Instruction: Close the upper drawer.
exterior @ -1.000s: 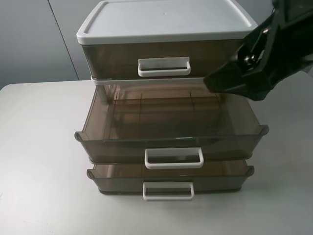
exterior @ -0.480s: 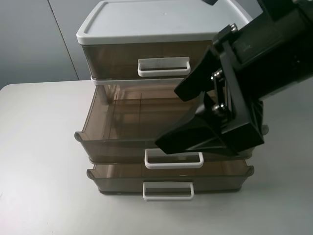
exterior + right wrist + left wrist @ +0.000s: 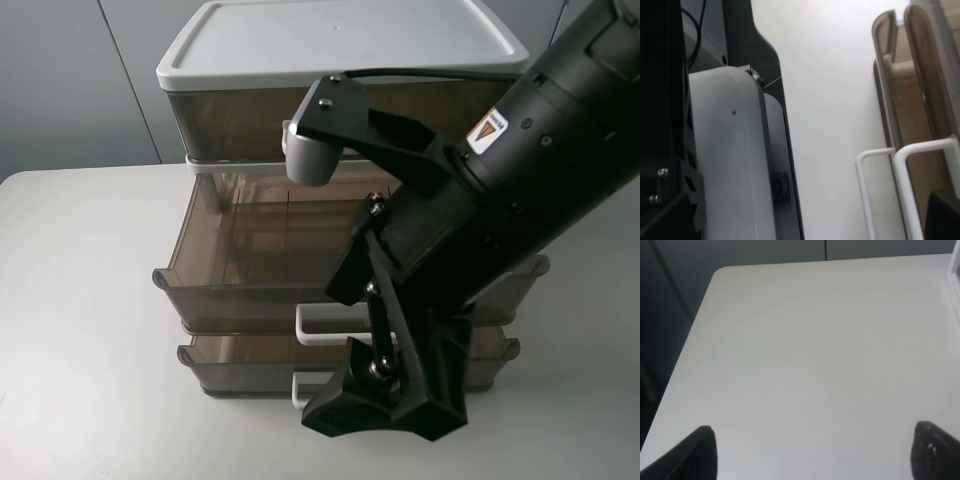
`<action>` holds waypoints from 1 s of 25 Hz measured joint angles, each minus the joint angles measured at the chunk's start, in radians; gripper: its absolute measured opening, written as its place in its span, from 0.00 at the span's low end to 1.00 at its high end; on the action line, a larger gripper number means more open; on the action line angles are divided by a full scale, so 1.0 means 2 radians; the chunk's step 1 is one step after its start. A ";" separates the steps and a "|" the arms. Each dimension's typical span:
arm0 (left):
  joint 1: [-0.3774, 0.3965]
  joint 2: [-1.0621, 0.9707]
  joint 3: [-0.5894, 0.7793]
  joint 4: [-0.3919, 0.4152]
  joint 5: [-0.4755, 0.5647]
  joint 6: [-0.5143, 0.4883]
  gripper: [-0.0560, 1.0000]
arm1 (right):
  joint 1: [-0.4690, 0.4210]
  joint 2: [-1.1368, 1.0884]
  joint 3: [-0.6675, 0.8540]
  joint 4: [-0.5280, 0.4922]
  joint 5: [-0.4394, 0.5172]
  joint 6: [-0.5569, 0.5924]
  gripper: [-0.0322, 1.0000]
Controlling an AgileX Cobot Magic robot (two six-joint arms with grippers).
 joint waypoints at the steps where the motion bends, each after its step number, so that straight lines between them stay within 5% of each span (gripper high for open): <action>1: 0.000 0.000 0.000 0.000 0.000 0.000 0.76 | 0.006 0.004 0.000 -0.001 0.000 0.002 0.71; 16: 0.000 0.000 0.000 0.000 0.000 0.000 0.76 | 0.017 0.059 0.000 -0.148 -0.034 0.103 0.71; 25: 0.000 0.000 0.000 0.000 0.000 0.000 0.76 | 0.017 0.063 0.000 -0.229 -0.117 0.143 0.71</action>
